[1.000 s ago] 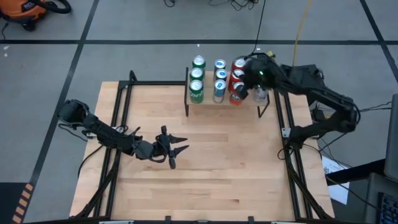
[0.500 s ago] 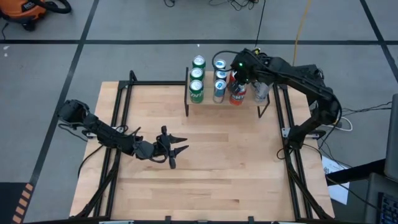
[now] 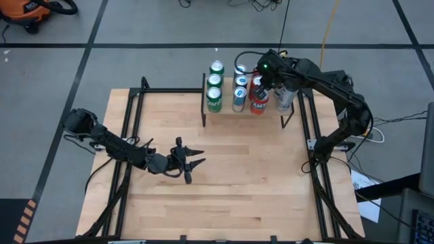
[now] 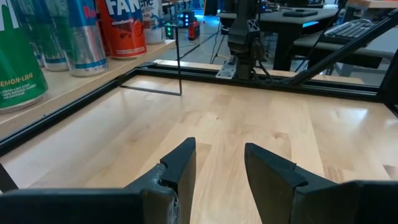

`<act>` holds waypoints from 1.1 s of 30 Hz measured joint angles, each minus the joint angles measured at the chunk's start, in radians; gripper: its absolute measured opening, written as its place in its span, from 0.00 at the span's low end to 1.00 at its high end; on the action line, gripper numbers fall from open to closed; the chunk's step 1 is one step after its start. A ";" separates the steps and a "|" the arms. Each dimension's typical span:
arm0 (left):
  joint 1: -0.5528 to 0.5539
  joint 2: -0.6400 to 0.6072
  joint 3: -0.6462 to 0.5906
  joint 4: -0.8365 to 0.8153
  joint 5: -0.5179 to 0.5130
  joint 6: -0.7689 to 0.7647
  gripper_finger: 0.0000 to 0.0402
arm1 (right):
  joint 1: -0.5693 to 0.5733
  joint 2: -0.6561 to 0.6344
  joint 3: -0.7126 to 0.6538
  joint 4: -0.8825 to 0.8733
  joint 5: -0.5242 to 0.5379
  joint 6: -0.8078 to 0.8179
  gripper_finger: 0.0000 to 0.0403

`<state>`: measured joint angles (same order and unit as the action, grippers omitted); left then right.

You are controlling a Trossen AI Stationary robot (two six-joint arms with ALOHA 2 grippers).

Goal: Place canned beverage on shelf
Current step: Adjust the soda cans on the shelf

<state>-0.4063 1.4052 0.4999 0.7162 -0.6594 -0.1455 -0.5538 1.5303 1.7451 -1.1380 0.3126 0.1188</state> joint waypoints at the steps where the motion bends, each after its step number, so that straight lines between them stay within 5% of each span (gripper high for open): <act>1: 0.000 0.000 0.000 0.000 0.000 0.000 0.34 | 0.000 0.000 0.000 0.009 0.000 0.000 0.00; 33: 0.000 -0.001 0.000 -0.019 0.000 -0.006 0.34 | -0.003 0.030 0.002 -0.038 0.031 0.011 0.00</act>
<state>-0.4061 1.4044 0.4999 0.6971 -0.6593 -0.1513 -0.5571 1.5600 1.7468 -1.1756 0.3441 0.1299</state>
